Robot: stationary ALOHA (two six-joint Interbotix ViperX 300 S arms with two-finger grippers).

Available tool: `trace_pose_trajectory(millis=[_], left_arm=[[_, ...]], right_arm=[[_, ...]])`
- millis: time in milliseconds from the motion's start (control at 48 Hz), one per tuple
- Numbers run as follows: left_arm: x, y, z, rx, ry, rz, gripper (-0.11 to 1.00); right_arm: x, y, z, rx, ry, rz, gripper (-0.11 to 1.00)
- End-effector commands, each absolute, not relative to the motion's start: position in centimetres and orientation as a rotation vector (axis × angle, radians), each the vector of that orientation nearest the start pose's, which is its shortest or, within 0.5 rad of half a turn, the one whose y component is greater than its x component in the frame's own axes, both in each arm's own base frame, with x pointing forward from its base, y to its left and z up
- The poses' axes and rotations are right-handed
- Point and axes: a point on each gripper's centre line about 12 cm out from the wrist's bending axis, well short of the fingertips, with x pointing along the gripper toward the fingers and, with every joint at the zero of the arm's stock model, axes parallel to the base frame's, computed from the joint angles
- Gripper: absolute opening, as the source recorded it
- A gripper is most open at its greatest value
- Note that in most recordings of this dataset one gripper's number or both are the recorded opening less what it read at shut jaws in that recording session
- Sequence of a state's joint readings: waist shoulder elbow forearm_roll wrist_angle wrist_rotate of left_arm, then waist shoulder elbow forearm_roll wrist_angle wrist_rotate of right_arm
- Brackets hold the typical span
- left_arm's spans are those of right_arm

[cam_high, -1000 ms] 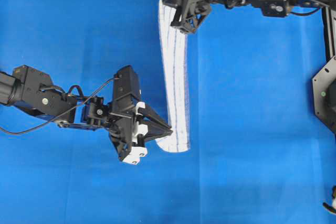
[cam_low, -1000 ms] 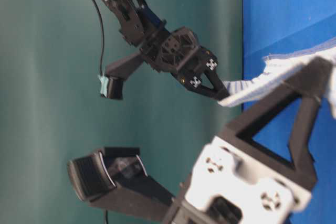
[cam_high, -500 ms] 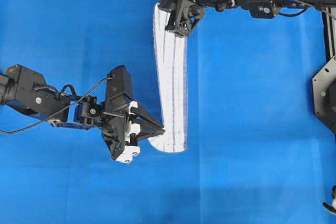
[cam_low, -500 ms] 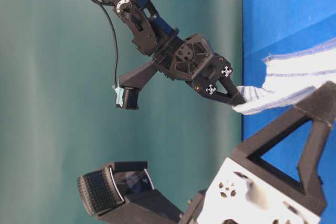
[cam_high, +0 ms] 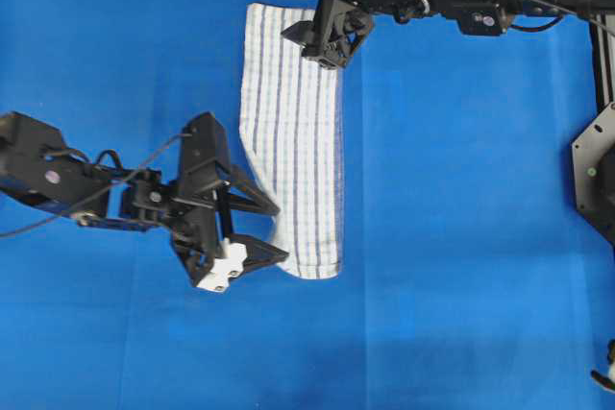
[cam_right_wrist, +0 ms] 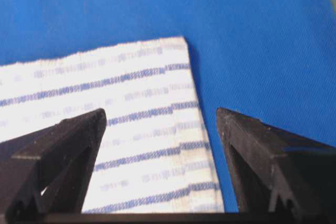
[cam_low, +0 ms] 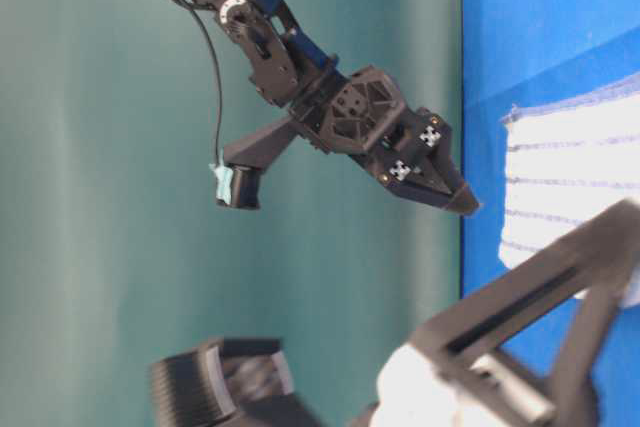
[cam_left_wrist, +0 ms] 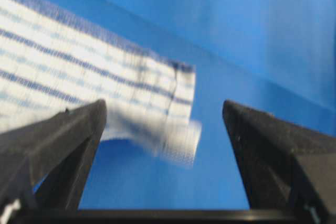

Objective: Fold the blue towel.
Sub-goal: 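Lower the strip, open both grippers, and move them to the top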

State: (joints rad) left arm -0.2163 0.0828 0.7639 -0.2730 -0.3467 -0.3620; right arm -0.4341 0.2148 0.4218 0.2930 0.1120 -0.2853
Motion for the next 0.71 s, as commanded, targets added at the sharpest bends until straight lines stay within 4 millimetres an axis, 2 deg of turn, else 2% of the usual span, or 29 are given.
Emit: trace_pose_trajectory(millis=[0,146,292,438,688], left_arm=[[37.4,-6.8,16.4,-0.535,0.496,0.029,0.84],[36.3,-5.6,18.5,-0.503,0.513,0.029,0.85],[35.6,-3.3,20.2,-0.433,0.519,0.051,0.85],[35.2,-0.2,20.5,-0.357,0.533,0.103,0.85],[34.6,6.0,20.6,-0.236,0.543,0.224,0.85]], right_arm=[[40.6,-18.3,18.3,0.158,0.659,-0.384,0.87],[39.0,-17.5,21.0,0.157,0.612,-0.388,0.88],[37.1,-16.4,22.8,0.168,0.579,-0.386,0.88],[35.0,-15.2,23.5,0.196,0.564,-0.389,0.87],[32.4,-14.0,23.1,0.262,0.557,-0.409,0.87]])
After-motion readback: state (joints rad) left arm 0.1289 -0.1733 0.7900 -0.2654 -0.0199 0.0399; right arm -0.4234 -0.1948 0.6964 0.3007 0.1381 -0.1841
